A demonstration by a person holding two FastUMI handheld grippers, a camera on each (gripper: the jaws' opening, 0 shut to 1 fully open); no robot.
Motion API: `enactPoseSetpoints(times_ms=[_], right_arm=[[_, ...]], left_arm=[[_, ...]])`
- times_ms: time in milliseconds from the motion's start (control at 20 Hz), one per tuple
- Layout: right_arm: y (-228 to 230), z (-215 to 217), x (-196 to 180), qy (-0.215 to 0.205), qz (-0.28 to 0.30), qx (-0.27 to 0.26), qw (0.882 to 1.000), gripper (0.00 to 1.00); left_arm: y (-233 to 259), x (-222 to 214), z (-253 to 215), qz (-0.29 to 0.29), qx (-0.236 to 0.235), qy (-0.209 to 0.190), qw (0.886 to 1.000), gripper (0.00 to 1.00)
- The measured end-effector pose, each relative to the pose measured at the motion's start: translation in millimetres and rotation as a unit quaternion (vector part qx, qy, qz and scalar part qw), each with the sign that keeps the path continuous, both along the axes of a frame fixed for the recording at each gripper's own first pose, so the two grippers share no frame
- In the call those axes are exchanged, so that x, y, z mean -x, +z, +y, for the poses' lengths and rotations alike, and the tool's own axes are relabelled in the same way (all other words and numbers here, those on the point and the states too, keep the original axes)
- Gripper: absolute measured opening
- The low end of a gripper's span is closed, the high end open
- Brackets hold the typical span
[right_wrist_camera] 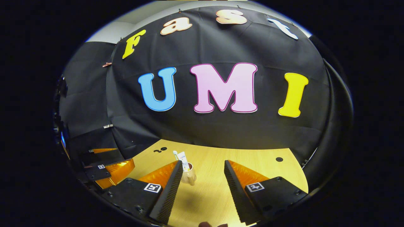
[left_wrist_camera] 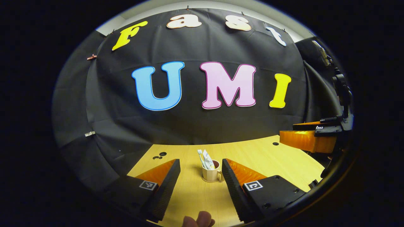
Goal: Put the toothbrush and toothpaste on the desktop into the cup, then pick up the cup and place it on the coaster on the desktop.
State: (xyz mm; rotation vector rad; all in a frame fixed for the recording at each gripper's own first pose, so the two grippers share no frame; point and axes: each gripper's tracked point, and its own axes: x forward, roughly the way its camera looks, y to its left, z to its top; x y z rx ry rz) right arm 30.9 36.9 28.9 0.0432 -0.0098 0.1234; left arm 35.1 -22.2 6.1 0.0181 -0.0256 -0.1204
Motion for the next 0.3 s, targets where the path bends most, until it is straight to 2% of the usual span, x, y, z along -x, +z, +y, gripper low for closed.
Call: enactPoseSetpoints(times_ms=[300], right_arm=[[-0.9,-3.6,6.2,-0.006,0.002,-0.006,1.000,0.83]], left_arm=[[4.3,7.4,-8.0,-0.008,-0.003,-0.007,1.000,0.85]])
